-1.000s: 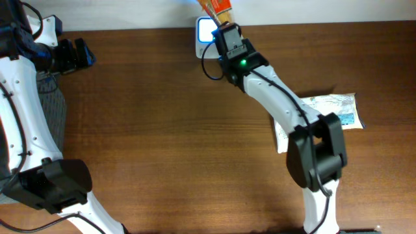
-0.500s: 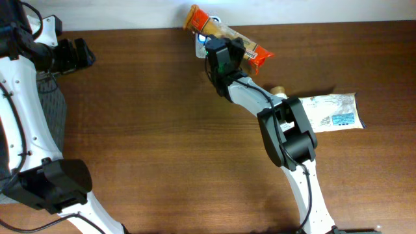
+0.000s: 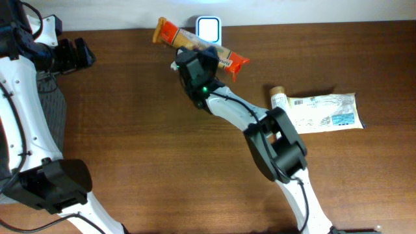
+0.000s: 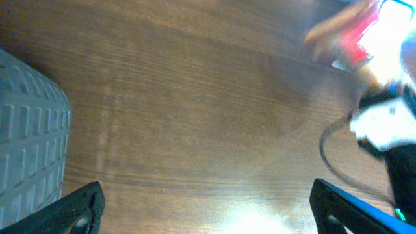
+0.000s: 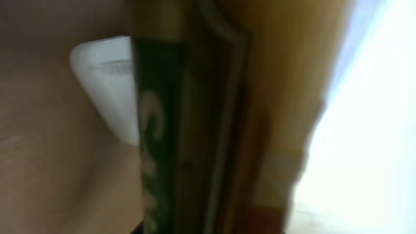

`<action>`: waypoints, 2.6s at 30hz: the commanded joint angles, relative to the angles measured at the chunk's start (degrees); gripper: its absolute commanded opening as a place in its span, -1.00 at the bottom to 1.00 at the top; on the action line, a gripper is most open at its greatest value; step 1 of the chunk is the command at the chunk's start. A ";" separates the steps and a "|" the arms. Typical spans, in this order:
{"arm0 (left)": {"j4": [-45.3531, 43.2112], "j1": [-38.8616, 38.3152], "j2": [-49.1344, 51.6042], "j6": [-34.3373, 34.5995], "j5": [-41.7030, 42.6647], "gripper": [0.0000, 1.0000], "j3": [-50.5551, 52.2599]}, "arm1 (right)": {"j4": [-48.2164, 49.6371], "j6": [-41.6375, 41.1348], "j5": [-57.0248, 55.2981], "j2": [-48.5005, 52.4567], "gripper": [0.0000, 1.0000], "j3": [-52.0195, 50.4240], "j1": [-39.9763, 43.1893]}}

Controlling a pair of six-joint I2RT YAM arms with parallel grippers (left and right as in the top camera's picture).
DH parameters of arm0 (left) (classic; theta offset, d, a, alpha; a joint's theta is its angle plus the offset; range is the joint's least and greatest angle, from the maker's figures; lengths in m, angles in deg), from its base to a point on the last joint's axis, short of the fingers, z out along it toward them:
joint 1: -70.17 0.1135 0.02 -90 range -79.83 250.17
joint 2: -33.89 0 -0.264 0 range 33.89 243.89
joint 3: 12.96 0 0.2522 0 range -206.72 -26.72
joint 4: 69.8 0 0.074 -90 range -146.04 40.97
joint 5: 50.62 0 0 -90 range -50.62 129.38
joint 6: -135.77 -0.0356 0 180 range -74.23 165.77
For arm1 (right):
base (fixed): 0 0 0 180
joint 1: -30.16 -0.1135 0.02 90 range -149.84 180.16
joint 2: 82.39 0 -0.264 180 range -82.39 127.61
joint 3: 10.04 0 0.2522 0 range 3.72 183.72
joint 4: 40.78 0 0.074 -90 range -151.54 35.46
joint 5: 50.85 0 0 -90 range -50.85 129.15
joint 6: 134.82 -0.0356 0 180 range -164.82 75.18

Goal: Scan the item barcode

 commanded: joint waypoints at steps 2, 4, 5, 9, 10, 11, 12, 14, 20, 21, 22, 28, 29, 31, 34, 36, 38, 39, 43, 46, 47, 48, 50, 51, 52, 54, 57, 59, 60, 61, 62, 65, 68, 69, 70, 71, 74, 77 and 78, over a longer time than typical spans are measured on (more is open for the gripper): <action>0.02 0.15 -0.55 0.13 0.22 0.98 -0.39 | -24.92 -28.04 23.61 -18.71 -0.92 2.16 -0.68; 0.02 0.15 -0.55 0.13 0.22 0.98 -0.39 | -40.52 -48.81 29.77 -25.20 -0.92 2.16 0.74; 0.04 0.15 -0.55 0.13 0.22 0.98 -0.39 | -47.36 -57.24 31.98 -27.12 -0.92 2.16 1.81; 0.02 0.15 -0.55 0.13 0.20 0.98 -0.39 | -68.04 -75.58 35.19 -26.25 -0.92 -2.27 8.37; 0.02 0.15 -0.55 0.13 0.22 0.98 -0.39 | -67.36 -76.98 35.43 -25.77 -0.92 -5.60 9.75; 0.02 0.15 -0.55 0.13 0.22 0.98 -0.39 | -64.74 -76.98 36.57 -25.29 -0.92 -9.88 11.02; 0.02 0.15 -0.55 0.13 0.22 0.98 -0.39 | -60.57 -76.98 37.66 -25.03 -0.92 -15.32 12.52; 0.02 0.15 -0.55 0.13 0.22 0.98 -0.39 | -54.97 -76.96 37.99 -24.98 -0.92 -22.47 14.78; 0.02 0.15 -0.55 0.13 0.22 0.98 -0.39 | -47.32 -67.69 37.66 -24.98 -0.92 -31.93 26.05; 0.02 0.15 -0.55 0.13 0.20 0.98 -0.39 | -47.32 -67.69 37.55 -24.98 -0.90 -31.91 27.43; 0.02 0.15 -0.55 0.13 0.22 0.98 -0.39 | -47.32 -67.69 37.27 -24.98 -0.73 -31.91 29.66; 0.02 0.15 -0.55 0.13 0.20 0.98 -0.39 | -55.32 -63.32 46.73 -27.80 0.97 -22.47 31.28; 0.04 0.15 -0.55 0.13 0.22 0.98 -0.39 | -59.36 -63.21 48.06 -30.29 0.97 -16.85 30.51; 0.02 0.15 -0.55 0.13 0.22 0.98 -0.39 | -65.05 -63.21 48.30 -35.12 0.97 -7.30 28.52; 0.02 0.15 -0.55 0.13 0.22 0.98 -0.39 | -71.30 -63.23 48.30 -43.52 0.97 7.67 23.98; 0.02 0.15 -0.55 0.13 0.22 0.98 -0.39 | -71.21 -63.23 48.43 -48.33 0.97 11.89 21.68; 0.02 0.15 -0.55 0.13 0.22 0.98 -0.39 | -71.25 -63.21 48.22 -52.43 0.97 12.13 21.18; 0.02 0.15 -0.55 0.13 0.22 0.98 -0.39 | -71.45 -63.21 48.22 -53.86 0.97 12.13 21.31; 0.02 0.15 -0.55 0.13 0.22 0.98 -0.39 | -73.96 -63.23 45.13 -62.38 0.97 12.13 21.33; 0.02 0.15 -0.55 0.13 0.22 0.98 -0.39 | -79.78 -63.23 35.50 -71.73 0.97 12.07 21.35; 0.02 0.15 -0.55 0.13 0.22 0.98 -0.39 | -80.67 -63.21 33.00 -74.14 0.97 11.39 22.29; 0.04 0.15 -0.55 0.13 0.20 0.98 -0.39 | -79.93 -63.21 33.14 -77.75 0.97 8.92 25.51; 0.02 0.15 -0.55 0.13 0.22 0.98 -0.39 | -75.54 -63.14 33.14 -84.04 0.97 0.74 31.32; 0.02 0.15 -0.55 0.13 0.22 0.98 -0.39 | -69.61 -60.78 33.18 -89.07 0.97 -7.69 33.79; 0.02 0.15 -0.55 0.13 0.22 0.98 -0.39 | -62.03 -57.55 35.12 -93.77 0.97 -16.20 35.10; 0.02 0.15 -0.55 0.13 0.22 0.98 -0.39 | -46.60 -52.63 42.56 -101.20 0.97 -31.54 37.59; 0.04 0.15 -0.55 0.13 0.22 0.98 -0.39 | -20.94 -51.63 51.25 -109.57 0.97 -55.71 39.71; 0.04 0.15 -0.55 0.13 0.22 0.98 -0.39 | -6.23 -53.55 55.36 -113.72 0.97 -69.81 39.63; 0.02 0.15 -0.55 0.13 0.20 0.98 -0.39 | -2.45 -56.74 55.25 -114.97 0.98 -73.11 39.60; 0.02 0.15 -0.55 0.13 0.22 0.98 -0.39 | 2.21 -59.76 53.79 -117.24 0.97 -78.62 39.58; 0.04 0.15 -0.55 0.13 0.22 0.98 -0.39 | 6.14 -60.92 52.41 -119.62 0.97 -83.38 39.50; 0.04 0.15 -0.55 0.13 0.22 0.98 -0.39 | 8.98 -60.92 50.99 -128.23 0.97 -93.88 38.25; 0.02 0.15 -0.55 0.13 0.22 0.98 -0.39 | 8.94 -60.92 51.23 -134.81 0.97 -100.13 38.01; 0.02 0.15 -0.55 0.13 0.22 0.98 -0.39 | 9.03 -60.92 51.28 -135.80 0.97 -101.79 37.99; 0.04 0.15 -0.55 0.13 0.22 0.98 -0.39 | 8.09 -60.92 51.65 -135.75 0.98 -103.58 37.99; 0.02 0.15 -0.55 0.13 0.22 0.98 -0.39 | 8.02 -60.92 51.65 -135.75 0.97 -105.07 37.99; 0.02 0.15 -0.55 0.13 0.22 0.98 -0.39 | 2.23 -60.89 51.56 -135.75 0.98 -105.00 37.66; 0.02 0.15 -0.55 0.13 0.22 0.98 -0.39 | 2.27 -60.89 51.58 -135.75 0.97 -105.00 37.68; 0.02 0.15 -0.55 0.13 0.22 0.98 -0.39 | 2.27 -60.89 51.60 -135.73 0.97 -105.00 37.68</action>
